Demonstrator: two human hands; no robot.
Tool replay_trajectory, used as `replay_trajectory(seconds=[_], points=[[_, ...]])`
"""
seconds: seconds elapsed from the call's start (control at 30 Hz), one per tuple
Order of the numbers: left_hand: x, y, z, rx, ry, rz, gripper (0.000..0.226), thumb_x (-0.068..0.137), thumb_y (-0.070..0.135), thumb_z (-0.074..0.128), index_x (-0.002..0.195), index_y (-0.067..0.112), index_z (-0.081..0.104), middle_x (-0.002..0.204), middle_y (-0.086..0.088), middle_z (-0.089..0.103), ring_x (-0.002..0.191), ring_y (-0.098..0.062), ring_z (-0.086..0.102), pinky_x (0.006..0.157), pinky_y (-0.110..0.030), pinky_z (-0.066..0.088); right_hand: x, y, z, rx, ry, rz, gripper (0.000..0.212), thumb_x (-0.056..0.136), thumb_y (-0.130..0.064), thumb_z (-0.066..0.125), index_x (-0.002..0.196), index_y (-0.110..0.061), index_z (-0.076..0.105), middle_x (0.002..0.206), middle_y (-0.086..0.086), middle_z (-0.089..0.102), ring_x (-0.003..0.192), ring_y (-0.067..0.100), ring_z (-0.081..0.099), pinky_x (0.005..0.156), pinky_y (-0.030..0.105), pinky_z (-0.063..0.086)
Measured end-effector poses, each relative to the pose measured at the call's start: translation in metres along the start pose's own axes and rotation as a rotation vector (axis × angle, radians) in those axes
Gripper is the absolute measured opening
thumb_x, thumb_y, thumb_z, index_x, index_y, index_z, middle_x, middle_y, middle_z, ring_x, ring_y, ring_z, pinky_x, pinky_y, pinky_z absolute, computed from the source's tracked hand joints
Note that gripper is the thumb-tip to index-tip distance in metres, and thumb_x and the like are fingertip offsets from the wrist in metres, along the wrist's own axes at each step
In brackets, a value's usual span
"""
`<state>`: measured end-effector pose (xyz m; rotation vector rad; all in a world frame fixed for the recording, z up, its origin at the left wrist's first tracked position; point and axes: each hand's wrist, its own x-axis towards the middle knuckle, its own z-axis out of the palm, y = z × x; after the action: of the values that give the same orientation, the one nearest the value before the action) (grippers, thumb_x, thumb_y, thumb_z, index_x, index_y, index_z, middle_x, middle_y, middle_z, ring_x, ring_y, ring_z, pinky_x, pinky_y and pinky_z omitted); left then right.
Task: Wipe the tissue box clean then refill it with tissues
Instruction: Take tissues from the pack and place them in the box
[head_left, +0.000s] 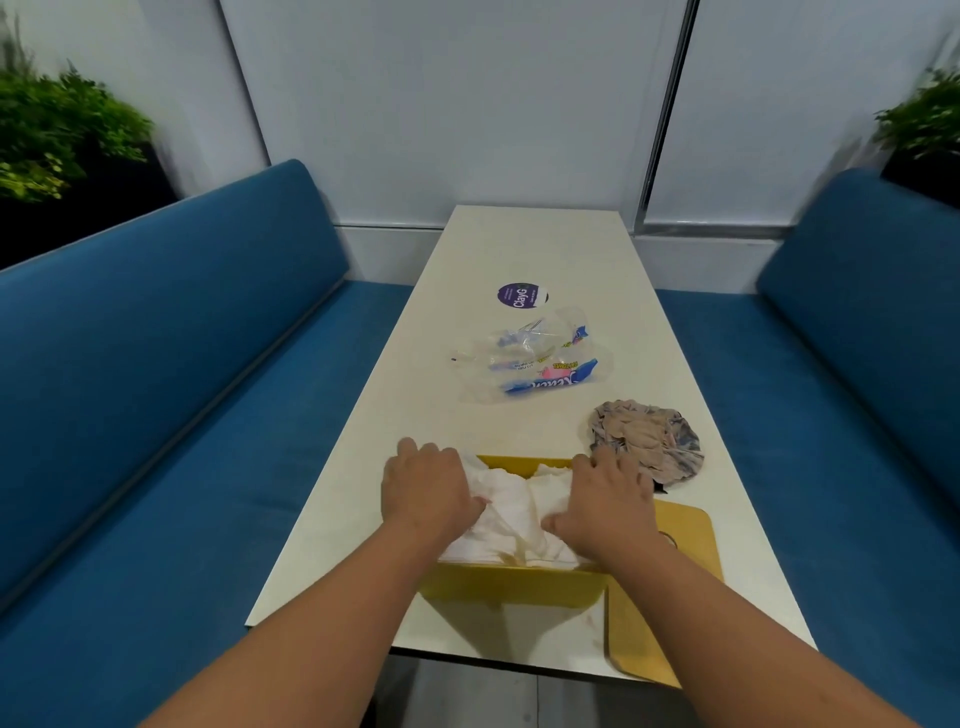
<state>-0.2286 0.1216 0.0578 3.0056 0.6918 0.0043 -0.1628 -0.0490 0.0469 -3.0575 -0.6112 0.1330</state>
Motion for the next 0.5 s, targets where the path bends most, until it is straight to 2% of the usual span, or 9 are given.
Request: replay_trajectory(seconds=[0.07,0.1,0.13,0.2,0.23,0.3,0.4,0.5], points=[[0.006,-0.011,-0.008,-0.125,-0.076,-0.026,0.059,0.084,0.067,0.050,0.121,0.021,0.059,0.116,0.000,0.062,0.110,-0.023,0.051,0.089,-0.034,0.046,0.003,0.008,-0.006,0.090,-0.017,0.020,0.084,0.073,-0.069,0.061,0.137,-0.019,0.037,0.141,0.010,0.035,0.129,0.031,0.033,0.104,0.044,0.032],[0.008,-0.018,-0.012,-0.244,-0.086,-0.037,0.054,0.088,0.059,0.052,0.124,0.020,0.058,0.120,-0.002,0.061,0.111,-0.023,0.053,0.091,-0.035,0.047,0.004,0.012,-0.011,0.170,0.021,0.026,0.084,0.073,-0.069,0.062,0.137,-0.020,0.037,0.142,0.010,0.034,0.130,0.030,0.034,0.105,0.043,0.033],[0.009,-0.024,-0.016,-0.328,-0.060,-0.028,0.045,0.093,0.046,0.054,0.128,0.018,0.057,0.123,-0.003,0.060,0.112,-0.023,0.054,0.093,-0.034,0.048,0.005,0.015,-0.017,0.273,0.085,0.009,0.079,0.075,-0.065,0.064,0.135,-0.022,0.039,0.140,0.008,0.037,0.126,0.027,0.038,0.103,0.041,0.035],[0.009,-0.027,-0.022,-0.345,-0.019,0.037,0.033,0.095,0.022,0.056,0.127,0.018,0.057,0.123,-0.002,0.059,0.108,-0.020,0.057,0.092,-0.030,0.049,0.005,0.016,-0.027,0.446,0.172,-0.108,0.055,0.081,-0.051,0.067,0.125,-0.025,0.048,0.125,0.000,0.047,0.109,0.017,0.048,0.090,0.031,0.044],[0.006,-0.024,-0.024,-0.327,-0.051,0.069,0.033,0.093,0.016,0.057,0.125,0.019,0.058,0.122,-0.001,0.059,0.105,-0.020,0.058,0.090,-0.028,0.050,0.003,0.014,-0.031,0.441,0.141,-0.178,0.045,0.083,-0.045,0.067,0.120,-0.027,0.051,0.117,-0.003,0.050,0.103,0.014,0.050,0.084,0.028,0.044],[0.001,-0.014,-0.018,-0.258,-0.174,0.111,0.034,0.090,0.012,0.058,0.123,0.020,0.058,0.120,-0.002,0.058,0.102,-0.020,0.058,0.086,-0.026,0.050,0.001,0.004,-0.030,0.303,-0.037,-0.257,0.041,0.084,-0.041,0.066,0.120,-0.026,0.052,0.116,-0.002,0.052,0.102,0.016,0.052,0.082,0.028,0.044],[0.000,-0.004,0.000,-0.135,-0.267,0.120,0.032,0.088,0.006,0.056,0.119,0.013,0.056,0.115,-0.006,0.060,0.095,-0.021,0.061,0.080,-0.027,0.051,0.004,-0.008,-0.018,0.097,-0.214,-0.263,0.050,0.087,-0.039,0.062,0.131,-0.021,0.047,0.129,0.007,0.048,0.114,0.025,0.048,0.092,0.034,0.044],[0.002,0.000,0.016,-0.075,-0.331,0.082,0.051,0.087,0.002,0.058,0.135,0.006,0.043,0.127,-0.009,0.055,0.102,-0.022,0.063,0.083,-0.028,0.052,0.003,-0.009,-0.009,0.079,-0.265,-0.276,0.052,0.090,-0.034,0.059,0.136,-0.016,0.042,0.137,0.009,0.045,0.122,0.026,0.045,0.098,0.034,0.041]])
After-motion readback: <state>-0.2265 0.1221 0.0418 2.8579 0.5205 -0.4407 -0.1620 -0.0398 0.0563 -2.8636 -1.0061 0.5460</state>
